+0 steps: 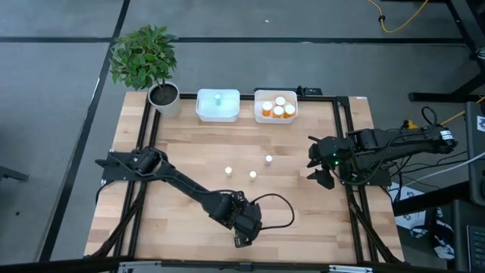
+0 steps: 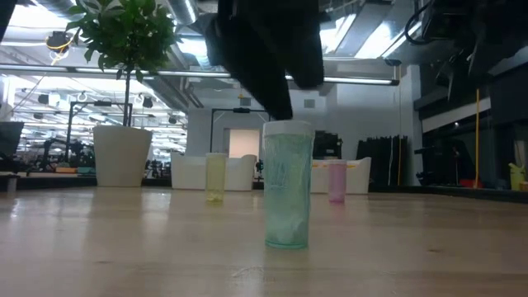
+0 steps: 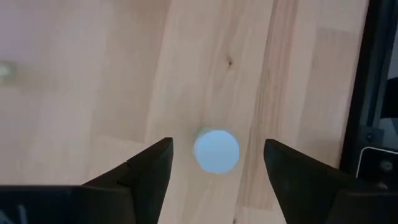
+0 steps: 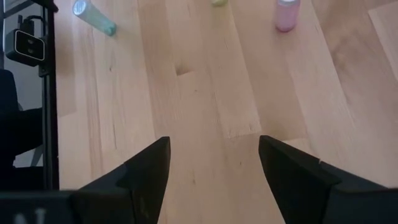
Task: Pick and place medicine bottles into bin by pill shape (circle, oval)
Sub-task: Put the blue tablet bottle into the left white bin
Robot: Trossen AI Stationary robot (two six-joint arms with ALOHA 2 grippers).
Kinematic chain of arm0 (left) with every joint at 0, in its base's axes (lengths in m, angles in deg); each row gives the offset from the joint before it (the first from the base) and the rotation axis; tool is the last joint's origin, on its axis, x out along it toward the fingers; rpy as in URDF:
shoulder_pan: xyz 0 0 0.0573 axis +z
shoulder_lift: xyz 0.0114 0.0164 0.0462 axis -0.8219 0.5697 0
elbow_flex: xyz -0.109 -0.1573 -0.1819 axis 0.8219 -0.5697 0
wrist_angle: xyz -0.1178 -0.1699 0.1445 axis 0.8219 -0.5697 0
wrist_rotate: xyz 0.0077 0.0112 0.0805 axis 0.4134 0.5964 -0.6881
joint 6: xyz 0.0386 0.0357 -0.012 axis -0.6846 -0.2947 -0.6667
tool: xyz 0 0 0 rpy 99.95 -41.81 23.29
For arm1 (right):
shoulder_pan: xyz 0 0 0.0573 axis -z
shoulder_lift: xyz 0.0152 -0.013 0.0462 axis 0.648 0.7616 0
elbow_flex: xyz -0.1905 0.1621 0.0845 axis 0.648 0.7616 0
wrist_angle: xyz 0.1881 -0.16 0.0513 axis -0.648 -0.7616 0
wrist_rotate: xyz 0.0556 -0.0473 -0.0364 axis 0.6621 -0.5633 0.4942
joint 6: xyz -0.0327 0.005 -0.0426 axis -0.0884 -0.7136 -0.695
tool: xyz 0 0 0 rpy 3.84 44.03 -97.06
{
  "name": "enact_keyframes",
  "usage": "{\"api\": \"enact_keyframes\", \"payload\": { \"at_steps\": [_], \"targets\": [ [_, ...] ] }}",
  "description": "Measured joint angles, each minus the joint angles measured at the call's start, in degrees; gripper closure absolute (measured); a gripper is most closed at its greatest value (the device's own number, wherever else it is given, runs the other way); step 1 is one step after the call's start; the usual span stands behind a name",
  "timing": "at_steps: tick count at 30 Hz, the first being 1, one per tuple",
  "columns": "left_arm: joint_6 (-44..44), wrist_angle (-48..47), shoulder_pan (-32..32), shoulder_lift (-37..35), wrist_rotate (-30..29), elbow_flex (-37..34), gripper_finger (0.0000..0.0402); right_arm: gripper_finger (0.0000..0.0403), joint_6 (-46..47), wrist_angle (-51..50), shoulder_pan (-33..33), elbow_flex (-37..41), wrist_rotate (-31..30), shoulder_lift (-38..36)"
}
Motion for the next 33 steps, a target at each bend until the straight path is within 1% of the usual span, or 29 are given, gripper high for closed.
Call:
{"api": "enact_keyframes", "payload": {
  "at_steps": [5, 13, 16, 25, 28, 33],
  "targets": [
    [-0.02, 0.07, -0.48, 0.93, -1.15, -0.06, 0.0156, 0.0156, -0.14, -0.05, 0.00, 0.00, 0.01, -0.01],
    [-0.26, -0.40, -0.42, 2.07, -1.46, -0.11, 0.0156, 0.0156, -0.21, -0.03, 0.00, 0.00, 0.02, -0.01],
    [-0.19, 0.87, -0.42, 3.10, -1.47, -0.09, 0.0156, 0.0156, -0.21, -0.09, 0.00, 0.00, 0.02, 0.02],
    [0.90, 1.11, -0.42, 3.03, -1.06, -0.09, 0.0157, 0.0156, -0.21, -0.17, 0.00, 0.00, 0.02, 0.00],
    [1.77, 1.03, -0.42, 3.01, -0.85, -0.09, 0.0167, 0.0156, -0.32, -0.17, 0.00, 0.00, 0.00, -0.01],
    [2.04, 1.06, -0.25, 3.01, -0.83, -0.09, 0.0205, 0.0156, -0.72, -0.17, 0.00, 0.00, -0.03, 0.00]
  ]
}}
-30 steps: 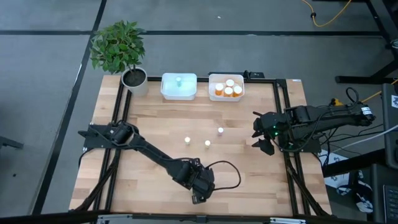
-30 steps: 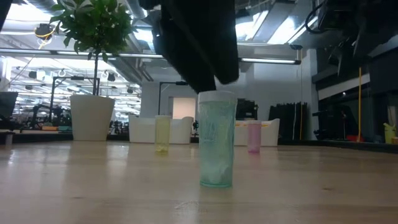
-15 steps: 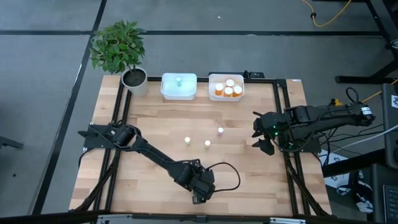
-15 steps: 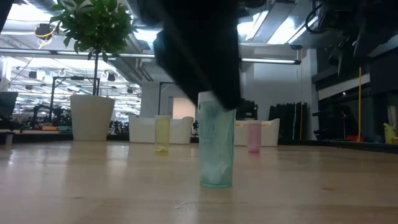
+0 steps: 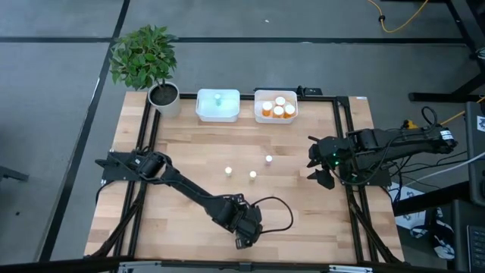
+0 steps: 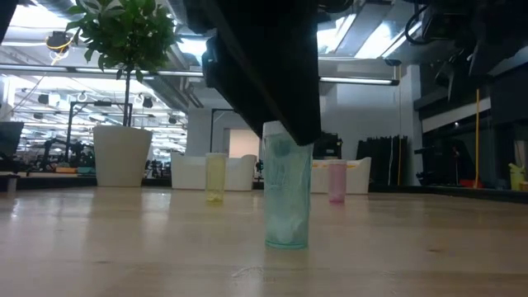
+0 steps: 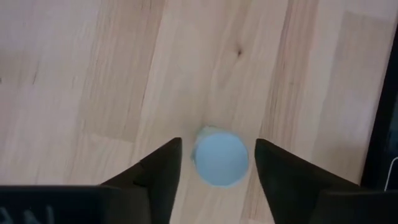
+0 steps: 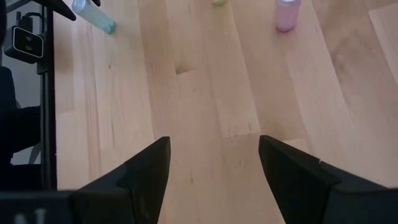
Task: Pick and place medicine bottles into bin by pill shape (circle, oval)
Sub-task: Put the blue tablet bottle into the left white bin
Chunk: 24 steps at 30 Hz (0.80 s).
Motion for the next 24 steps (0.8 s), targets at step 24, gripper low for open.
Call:
{"api": "enact_keyframes", "payload": {
  "at_steps": [24],
  "targets": [
    [4.37, -10.42, 6.56, -10.34, -1.30, 4.43, 0.0304, 0.0156, -1.21, -0.04, -0.02, 0.00, -0.02, 0.01]
  ]
}}
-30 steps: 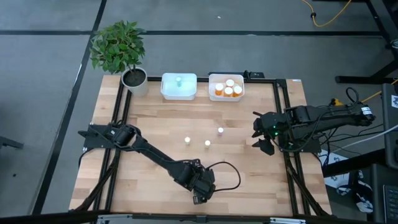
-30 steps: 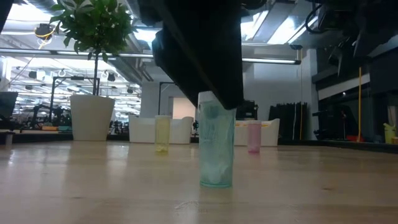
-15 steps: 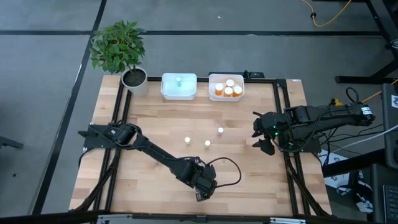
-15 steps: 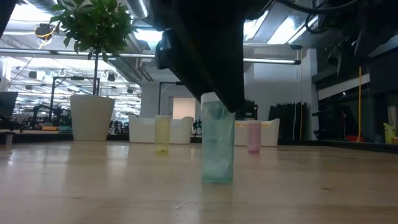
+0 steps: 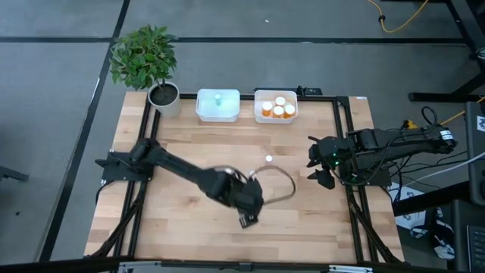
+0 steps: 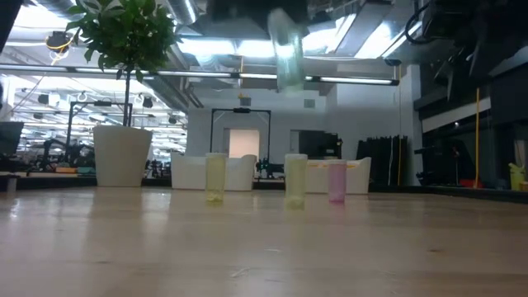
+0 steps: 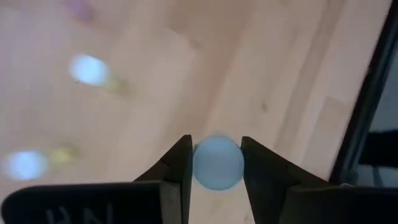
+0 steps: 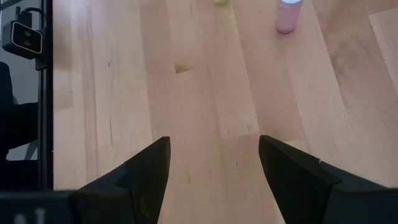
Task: Pick and place medicine bottles into bin by pill shape (circle, oval)
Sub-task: Put the blue tablet bottle into the left white bin
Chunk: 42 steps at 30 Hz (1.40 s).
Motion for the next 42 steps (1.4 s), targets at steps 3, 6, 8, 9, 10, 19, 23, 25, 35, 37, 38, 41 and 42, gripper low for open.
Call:
{"api": "enact_keyframes", "payload": {
  "at_steps": [3, 6, 8, 9, 10, 19, 23, 25, 35, 37, 38, 41, 42],
  "targets": [
    [-1.05, -4.52, 3.07, -4.88, -1.73, 0.22, 0.0305, 0.0156, 0.62, 0.36, 0.01, 0.00, -0.01, -0.01],
    [-1.53, -10.23, 7.47, -9.18, -5.05, 0.25, 0.0304, 0.0156, 1.72, 0.82, 0.02, 0.00, -0.02, -0.01],
    [-1.44, -13.08, 11.53, -10.88, -6.40, 0.27, 0.0304, 0.0156, 2.01, 1.50, 0.02, 0.00, -0.02, -0.02],
    [-1.56, -14.02, 13.76, -11.27, -6.47, 0.27, 0.0304, 0.0156, 2.19, 1.89, 0.00, 0.00, -0.02, 0.00],
    [-2.01, -14.66, 16.16, -11.44, -6.43, 0.27, 0.0304, 0.0156, 2.22, 2.36, 0.02, 0.00, -0.03, -0.01],
    [-17.65, -13.58, 38.08, -10.71, -5.99, 0.17, 0.0304, 0.0156, 3.49, 8.35, 0.02, 0.00, -0.06, -0.01],
    [-22.95, -8.49, 46.78, -10.71, -2.71, -0.12, 0.0304, 0.0156, 6.30, 9.60, 0.07, 0.00, -2.05, -0.02],
    [-24.47, -4.64, 49.72, -10.64, -0.51, -1.53, 0.0303, 0.0156, 7.80, 9.55, 0.07, 0.00, -3.86, -0.01],
    [-25.92, 6.48, 52.73, -10.44, 2.63, -16.74, 0.0303, 0.0156, 12.85, 9.53, 0.09, 0.00, -9.20, 0.00],
    [-25.92, 10.20, 53.01, -10.42, 2.48, -20.45, 0.0303, 0.0156, 13.02, 9.53, 0.09, 0.00, -9.22, 0.00],
    [-25.90, 12.18, 53.19, -10.40, 2.42, -21.78, 0.0303, 0.0156, 13.50, 9.53, 0.09, 0.00, -9.22, -0.02],
    [-25.94, 17.16, 53.81, -10.40, 0.24, -24.87, 0.0303, 0.0156, 14.69, 9.53, 0.09, 0.00, -9.55, 0.00],
    [-25.96, 17.85, 54.12, -10.40, -0.33, -25.63, 0.0303, 0.0156, 15.37, 9.51, 0.09, 0.00, -9.53, 0.00]
  ]
}}
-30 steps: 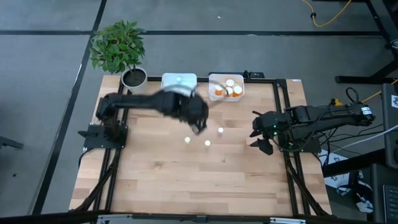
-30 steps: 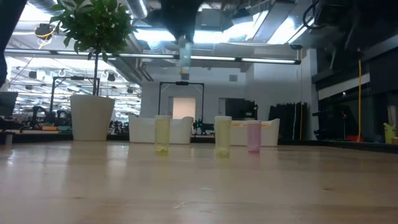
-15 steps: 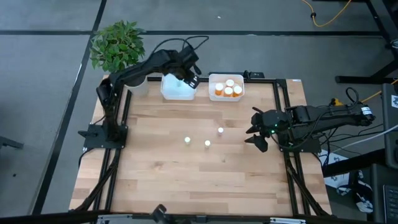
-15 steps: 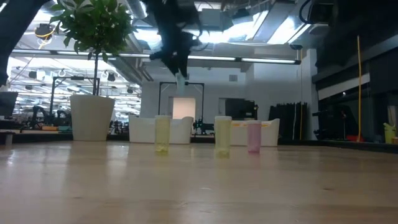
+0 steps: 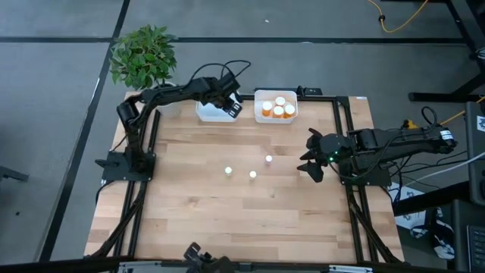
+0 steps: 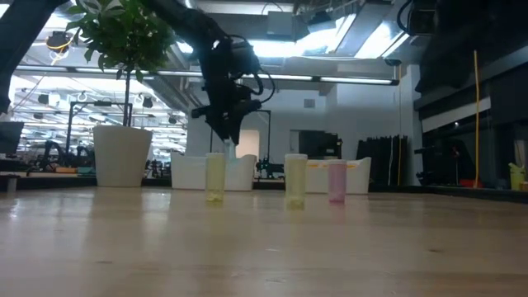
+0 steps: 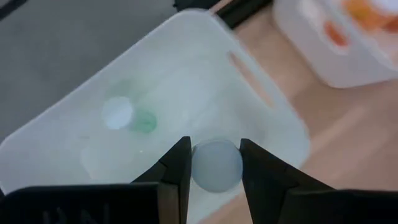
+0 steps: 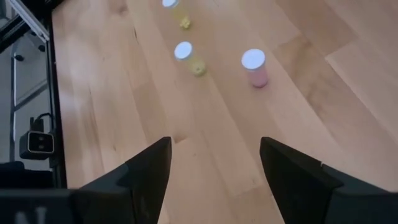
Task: Pick and place medicine bottles into bin by pill shape (circle, oval)
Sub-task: Put the blue tablet bottle into the left white bin
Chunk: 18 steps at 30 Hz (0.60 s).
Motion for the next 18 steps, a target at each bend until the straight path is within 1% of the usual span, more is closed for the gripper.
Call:
{"api": "enact_keyframes", "payload": {
  "at_steps": [6, 13, 18],
  "targets": [
    [-2.68, 0.96, 1.75, 1.12, 0.02, -1.35, 0.0303, 0.0156, 0.12, -0.01, 0.00, 0.00, -0.02, 0.00],
    [-2.98, 1.94, 1.70, 3.90, 0.40, -1.40, 0.0303, 0.0156, 1.61, 0.11, 0.00, 0.00, -0.41, 0.00],
    [-3.05, 2.38, 1.48, 4.11, 0.34, -1.40, 0.0303, 0.0156, 3.31, 0.13, 0.00, 0.00, -0.46, 0.00]
  ]
}}
